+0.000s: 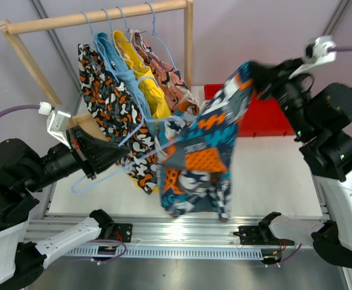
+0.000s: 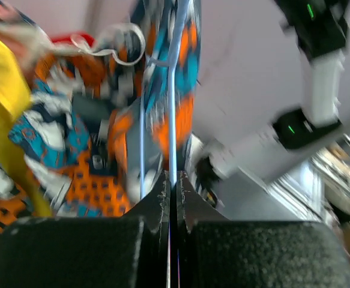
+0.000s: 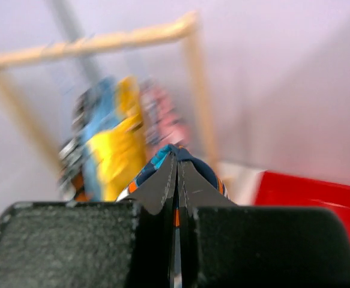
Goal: Remove the shorts from the hanger
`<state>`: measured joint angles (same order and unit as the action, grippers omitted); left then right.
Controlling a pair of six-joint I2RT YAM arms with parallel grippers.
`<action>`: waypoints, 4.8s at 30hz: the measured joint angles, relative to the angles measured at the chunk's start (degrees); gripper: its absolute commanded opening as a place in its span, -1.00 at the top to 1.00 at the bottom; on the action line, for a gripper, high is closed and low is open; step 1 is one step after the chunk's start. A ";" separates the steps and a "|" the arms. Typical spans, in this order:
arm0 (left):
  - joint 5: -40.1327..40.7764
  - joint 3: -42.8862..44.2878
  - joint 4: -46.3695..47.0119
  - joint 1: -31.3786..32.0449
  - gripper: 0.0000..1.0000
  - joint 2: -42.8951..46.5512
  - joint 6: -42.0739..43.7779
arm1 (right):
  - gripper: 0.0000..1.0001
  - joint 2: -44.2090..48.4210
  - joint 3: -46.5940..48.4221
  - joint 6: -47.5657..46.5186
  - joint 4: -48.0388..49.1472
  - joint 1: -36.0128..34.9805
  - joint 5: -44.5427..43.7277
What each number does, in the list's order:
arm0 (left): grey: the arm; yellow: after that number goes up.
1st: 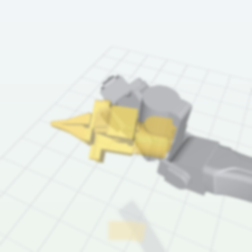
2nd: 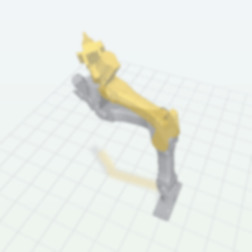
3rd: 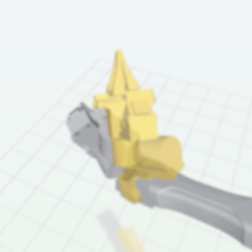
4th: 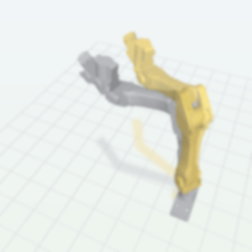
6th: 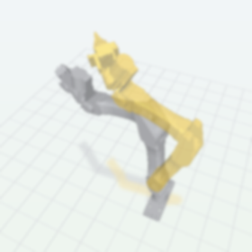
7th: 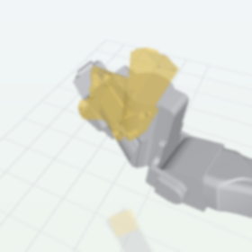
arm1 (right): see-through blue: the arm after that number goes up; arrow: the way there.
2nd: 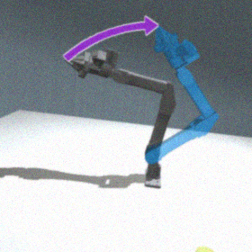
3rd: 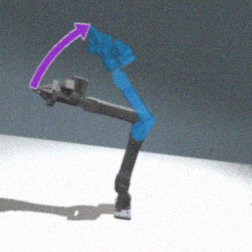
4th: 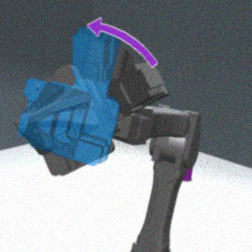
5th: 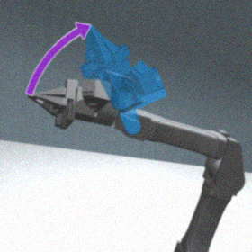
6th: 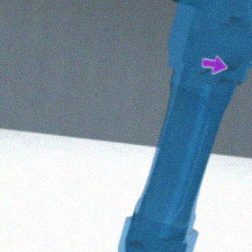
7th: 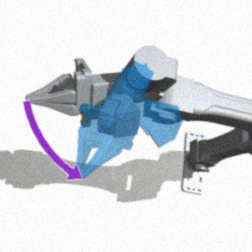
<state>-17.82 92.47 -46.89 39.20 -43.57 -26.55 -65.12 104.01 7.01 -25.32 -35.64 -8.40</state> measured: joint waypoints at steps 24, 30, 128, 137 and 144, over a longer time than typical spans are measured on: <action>-10.29 -12.13 -11.06 0.00 1.00 12.59 -1.95 | 1.00 -42.27 37.35 -2.32 20.06 30.29 -14.80; -9.35 -15.19 -7.28 0.00 1.00 11.82 -1.44 | 1.00 -44.92 39.76 -2.38 32.41 33.11 -15.58; 47.23 18.86 1.25 -34.80 0.34 -39.06 23.32 | -0.99 7.02 -64.89 21.94 25.57 -1.42 -22.45; 44.17 15.80 -5.09 -30.93 -0.56 -26.08 19.30 | -0.99 8.41 -65.42 22.71 24.39 -1.81 -23.85; 40.89 22.64 -10.78 -18.88 -0.98 -23.19 15.78 | -0.99 8.26 -61.48 20.37 20.55 -1.81 -27.85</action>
<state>23.07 115.11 -57.67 20.32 -66.76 -10.76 -56.86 42.52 27.38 -4.78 -37.45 -36.25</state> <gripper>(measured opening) 0.989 0.993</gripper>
